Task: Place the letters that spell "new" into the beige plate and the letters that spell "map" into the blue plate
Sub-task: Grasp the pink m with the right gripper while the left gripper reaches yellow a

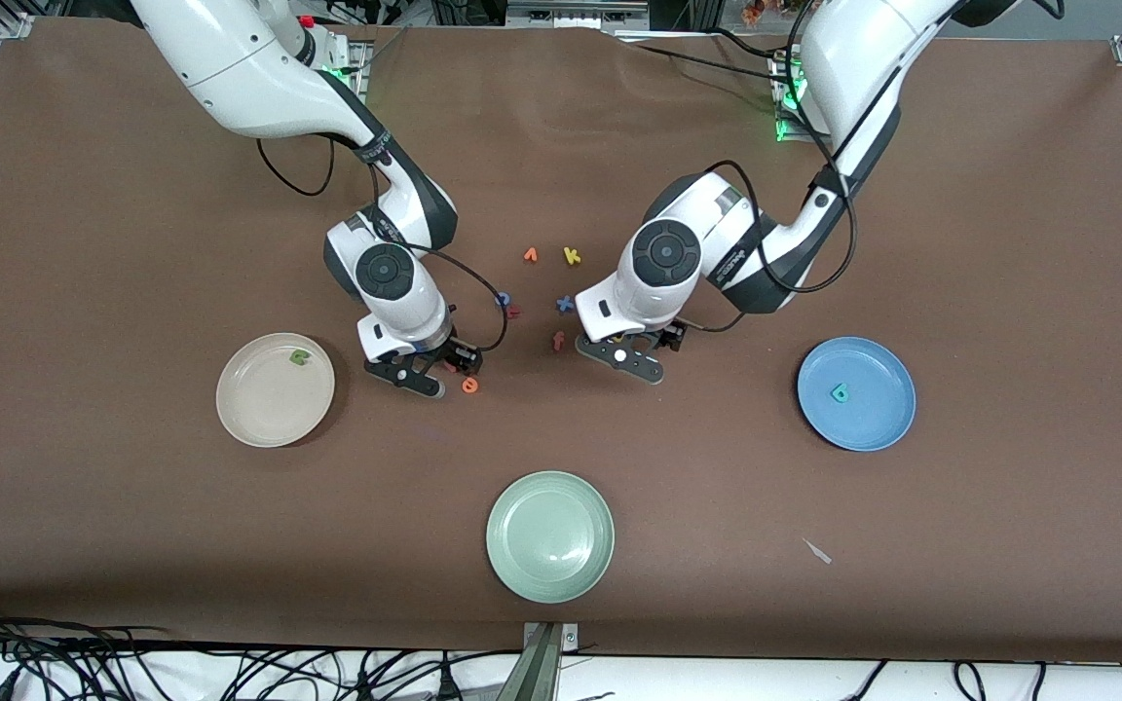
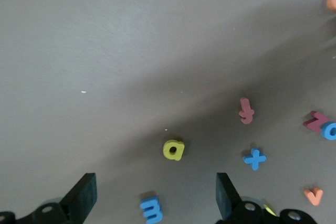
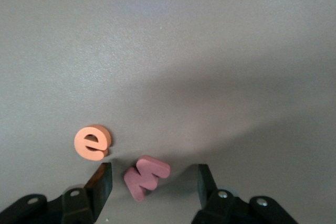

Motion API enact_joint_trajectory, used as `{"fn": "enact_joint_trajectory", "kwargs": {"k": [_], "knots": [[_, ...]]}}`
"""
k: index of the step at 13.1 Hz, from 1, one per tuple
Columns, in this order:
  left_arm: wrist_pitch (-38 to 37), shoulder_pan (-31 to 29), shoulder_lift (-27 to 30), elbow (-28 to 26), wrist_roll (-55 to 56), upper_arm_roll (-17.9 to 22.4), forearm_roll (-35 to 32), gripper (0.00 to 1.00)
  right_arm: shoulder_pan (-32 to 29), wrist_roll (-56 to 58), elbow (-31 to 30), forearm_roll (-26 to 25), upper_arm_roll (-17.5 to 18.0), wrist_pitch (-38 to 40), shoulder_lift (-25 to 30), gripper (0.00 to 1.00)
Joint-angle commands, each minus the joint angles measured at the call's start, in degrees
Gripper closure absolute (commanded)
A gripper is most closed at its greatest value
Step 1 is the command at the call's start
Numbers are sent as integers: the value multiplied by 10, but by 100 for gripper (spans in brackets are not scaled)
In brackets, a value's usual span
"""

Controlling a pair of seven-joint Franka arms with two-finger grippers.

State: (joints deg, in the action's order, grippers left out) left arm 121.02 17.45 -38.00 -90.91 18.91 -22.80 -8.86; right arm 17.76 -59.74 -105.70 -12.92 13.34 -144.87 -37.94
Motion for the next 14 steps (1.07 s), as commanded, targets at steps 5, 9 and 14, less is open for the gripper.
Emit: {"fn": "enact_joint_trajectory", "kwargs": {"k": [5,9,14], "knots": [[106,25,-22,-63,19,6,-36,0,5,-10,-16,-16,-12,-8,6,39],[127,27,-30,-83,93,5,-132,0,5,-10,-16,-15,-12,-12,4,53],[133,28,-46,-82,104,5,-136,9,5,-6,-16,-15,-12,-17,4,84]]}}
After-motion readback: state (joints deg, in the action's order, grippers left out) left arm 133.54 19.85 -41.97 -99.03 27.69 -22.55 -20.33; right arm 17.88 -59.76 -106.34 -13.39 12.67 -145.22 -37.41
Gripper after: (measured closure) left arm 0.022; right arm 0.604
